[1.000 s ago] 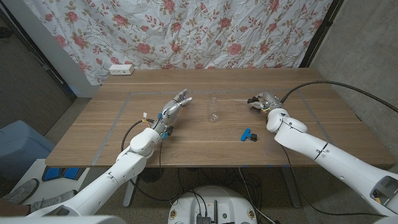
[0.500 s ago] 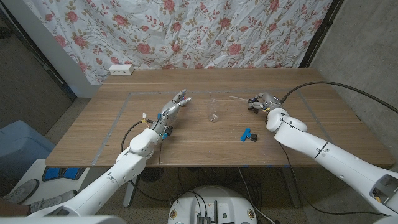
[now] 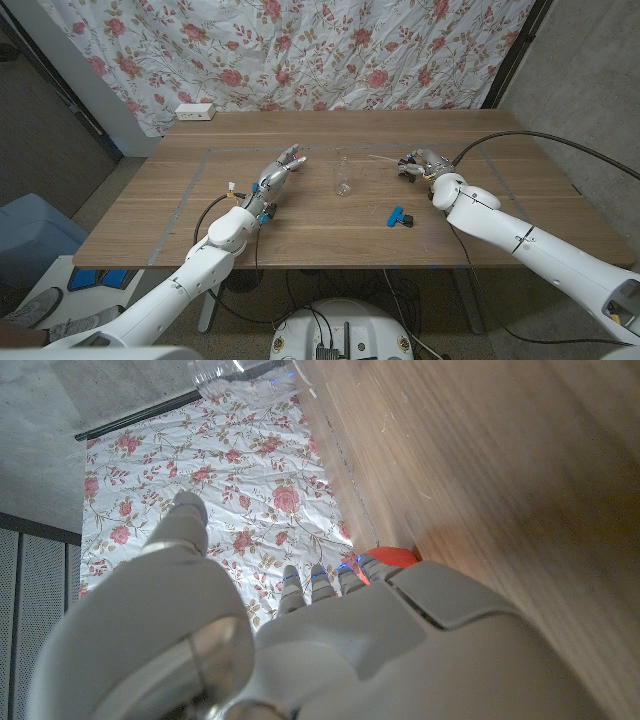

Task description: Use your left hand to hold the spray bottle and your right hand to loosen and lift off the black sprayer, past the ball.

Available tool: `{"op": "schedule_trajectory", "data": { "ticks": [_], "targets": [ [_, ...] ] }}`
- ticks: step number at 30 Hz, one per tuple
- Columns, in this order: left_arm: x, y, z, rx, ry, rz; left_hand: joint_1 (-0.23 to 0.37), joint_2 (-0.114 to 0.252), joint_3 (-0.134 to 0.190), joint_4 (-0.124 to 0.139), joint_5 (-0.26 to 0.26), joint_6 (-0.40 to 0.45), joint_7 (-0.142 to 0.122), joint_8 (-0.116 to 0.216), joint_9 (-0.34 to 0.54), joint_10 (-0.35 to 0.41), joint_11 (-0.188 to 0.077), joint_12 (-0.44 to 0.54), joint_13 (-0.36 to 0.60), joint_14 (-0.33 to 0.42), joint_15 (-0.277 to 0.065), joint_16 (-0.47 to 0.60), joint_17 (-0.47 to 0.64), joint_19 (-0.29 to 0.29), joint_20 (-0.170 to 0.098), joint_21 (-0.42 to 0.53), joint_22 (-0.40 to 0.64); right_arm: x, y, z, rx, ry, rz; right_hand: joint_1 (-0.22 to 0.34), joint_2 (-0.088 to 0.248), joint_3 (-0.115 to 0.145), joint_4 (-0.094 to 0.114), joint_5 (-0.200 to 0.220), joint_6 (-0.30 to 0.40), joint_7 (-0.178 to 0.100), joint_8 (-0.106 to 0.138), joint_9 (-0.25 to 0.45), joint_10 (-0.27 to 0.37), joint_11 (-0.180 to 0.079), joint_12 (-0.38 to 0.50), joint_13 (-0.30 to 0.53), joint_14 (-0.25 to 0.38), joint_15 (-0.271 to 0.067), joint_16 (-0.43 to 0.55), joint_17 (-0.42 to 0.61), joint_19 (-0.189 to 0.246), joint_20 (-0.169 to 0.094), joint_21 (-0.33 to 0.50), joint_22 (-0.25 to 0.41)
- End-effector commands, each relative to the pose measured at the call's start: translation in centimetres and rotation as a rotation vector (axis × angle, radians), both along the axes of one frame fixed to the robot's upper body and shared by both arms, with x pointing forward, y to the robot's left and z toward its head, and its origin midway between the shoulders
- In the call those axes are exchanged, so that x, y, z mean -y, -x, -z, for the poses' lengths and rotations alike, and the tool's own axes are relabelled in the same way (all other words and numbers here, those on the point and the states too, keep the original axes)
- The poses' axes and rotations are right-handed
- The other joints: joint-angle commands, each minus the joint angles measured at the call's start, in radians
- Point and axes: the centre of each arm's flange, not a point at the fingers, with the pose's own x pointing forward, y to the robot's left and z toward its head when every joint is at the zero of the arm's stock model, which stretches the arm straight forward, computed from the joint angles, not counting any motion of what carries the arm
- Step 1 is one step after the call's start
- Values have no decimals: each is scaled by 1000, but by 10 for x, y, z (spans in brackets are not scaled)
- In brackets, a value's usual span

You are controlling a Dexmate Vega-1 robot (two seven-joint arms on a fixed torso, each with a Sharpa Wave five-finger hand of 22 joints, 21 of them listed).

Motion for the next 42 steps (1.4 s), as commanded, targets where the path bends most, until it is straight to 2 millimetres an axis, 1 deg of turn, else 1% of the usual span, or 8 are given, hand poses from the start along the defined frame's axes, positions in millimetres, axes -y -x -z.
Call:
{"op": "schedule_trajectory", "data": {
  "ticks": [1, 5, 9, 13, 16, 20, 26, 42],
  "targets": [
    [-3, 0, -4, 14, -1, -7, -7, 4, 8, -1, 0, 8, -3, -2, 2, 3, 3, -1, 1, -3, 2, 4, 2, 6, -1, 1, 4, 10, 2, -2, -13, -7, -64, -44, -8, -18, 14, 22, -51, 19, -32, -8, -27, 5, 0, 3, -25, 15, -9, 5, -18, 3, 0, 6],
    [-4, 1, -5, 17, 8, -18, -10, 4, 7, -2, 0, 11, -4, -1, 2, 6, 2, 0, 1, -3, 1, 3, 2, 6, -3, 0, 4, 12, 3, -3, -17, -12, -75, -65, -14, -27, 20, 32, -76, 26, -49, -13, -45, 7, -1, 2, -37, 24, -14, 5, -30, 5, -1, 6],
    [-6, 2, -5, 20, 11, -24, -12, 4, 7, -2, -1, 13, -4, -1, 2, 7, 2, 0, 1, -2, 1, 3, 2, 7, -4, 0, 4, 16, 4, -1, -18, -30, -102, -103, -29, -48, 31, 52, -134, 50, -90, -26, -67, 15, 1, 0, -56, 32, -21, 6, -55, 10, -2, 6],
    [-8, 3, -5, 24, 14, -28, -18, 4, 5, -2, -1, 15, -4, -1, 2, 8, 5, -1, 2, -4, 1, 3, 2, 3, -8, -2, 4, 22, 4, 1, -10, -63, -149, -144, -42, -72, 45, 70, -196, 54, -132, -39, -102, 12, -1, -3, -86, 46, -30, 6, -84, 16, -2, 6],
    [-10, 4, -7, 28, 8, -36, -22, 4, 4, -2, -2, 15, -4, -2, 2, 6, 1, -2, 2, -6, 2, 2, 2, 3, -13, -3, 4, 27, 4, 2, 5, -88, -197, -164, -45, -83, 53, 77, -225, 54, -147, -43, -121, 16, -3, -4, -105, 45, -35, 7, -101, 15, -4, 5],
    [-13, 5, -8, 34, 19, -43, -29, 5, 2, 0, -3, 14, -3, -3, 2, 6, 2, -2, 2, -8, 2, 1, 2, 2, -17, -3, 5, 33, 4, 2, 29, -136, -239, -188, -43, -94, 64, 84, -247, 51, -156, -47, -134, 15, -2, -6, -122, 35, -38, 7, -125, 1, -6, 5],
    [-18, 8, -13, 55, 30, -46, -40, 8, 0, 3, -3, 17, -3, -3, 2, 10, 4, -2, 1, -6, 1, 2, 2, 5, -25, -3, 5, 35, 5, 1, 59, -185, -257, -210, -38, -101, 75, 88, -255, 50, -158, -49, -133, 14, 2, -8, -125, 18, -37, 6, -129, -22, -3, 5],
    [-36, 19, -18, 76, 51, -73, -61, 17, -4, 8, -2, 21, -2, -3, 2, 18, 3, -1, 1, 4, -6, 4, 2, 19, -28, 0, 5, 32, 8, -5, 110, -255, -311, -247, -18, -109, 95, 93, -237, 53, -151, -51, -115, 11, 10, -12, -119, -6, -31, 4, -119, -42, 5, 4]
  ]
}}
